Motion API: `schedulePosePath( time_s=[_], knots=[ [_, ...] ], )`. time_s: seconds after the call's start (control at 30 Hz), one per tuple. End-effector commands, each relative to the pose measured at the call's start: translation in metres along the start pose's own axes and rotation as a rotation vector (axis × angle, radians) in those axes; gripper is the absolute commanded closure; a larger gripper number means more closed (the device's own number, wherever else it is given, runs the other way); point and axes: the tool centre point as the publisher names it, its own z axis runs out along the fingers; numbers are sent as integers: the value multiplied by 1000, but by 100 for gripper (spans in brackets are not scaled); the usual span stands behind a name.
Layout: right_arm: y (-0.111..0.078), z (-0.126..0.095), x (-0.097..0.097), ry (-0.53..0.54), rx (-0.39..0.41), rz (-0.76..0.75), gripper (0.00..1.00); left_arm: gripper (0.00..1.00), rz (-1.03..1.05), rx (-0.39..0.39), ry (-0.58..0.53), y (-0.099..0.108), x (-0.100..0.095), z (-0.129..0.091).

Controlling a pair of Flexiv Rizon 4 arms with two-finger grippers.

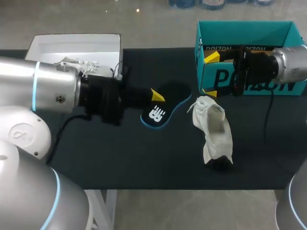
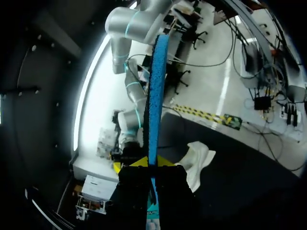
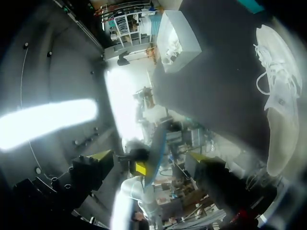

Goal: Take the shoe out of the shoebox, open the shoe tongue, remove and reinsert the insole, then place the shoe into the shoebox

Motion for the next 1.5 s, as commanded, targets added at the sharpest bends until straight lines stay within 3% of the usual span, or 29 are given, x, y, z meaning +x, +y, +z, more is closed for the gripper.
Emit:
schedulePosePath(
  time_s=[0.03, 0.33, 0.6, 1.03, 1.07, 1.1, 1.5],
  knots=[
    [1, 0, 0, -1, 1, 0, 0, 100, 14, 1, -39, 8, -9, 20],
    [1, 0, 0, -1, 1, 0, 0, 100, 25, 8, -21, 17, -17, 45],
    [1, 0, 0, -1, 1, 0, 0, 100, 31, -54, -28, 23, -17, 69],
    [1, 0, 0, -1, 1, 0, 0, 100, 43, -86, -31, 23, -15, 95],
    [1, 0, 0, -1, 1, 0, 59, 100, 44, -92, -31, 23, -15, 95],
    [1, 0, 0, -1, 1, 0, 100, 100, 42, -99, -30, 24, -15, 95],
    [1, 0, 0, -1, 1, 0, 100, 100, 50, -131, -37, 21, -20, 91]
  ],
)
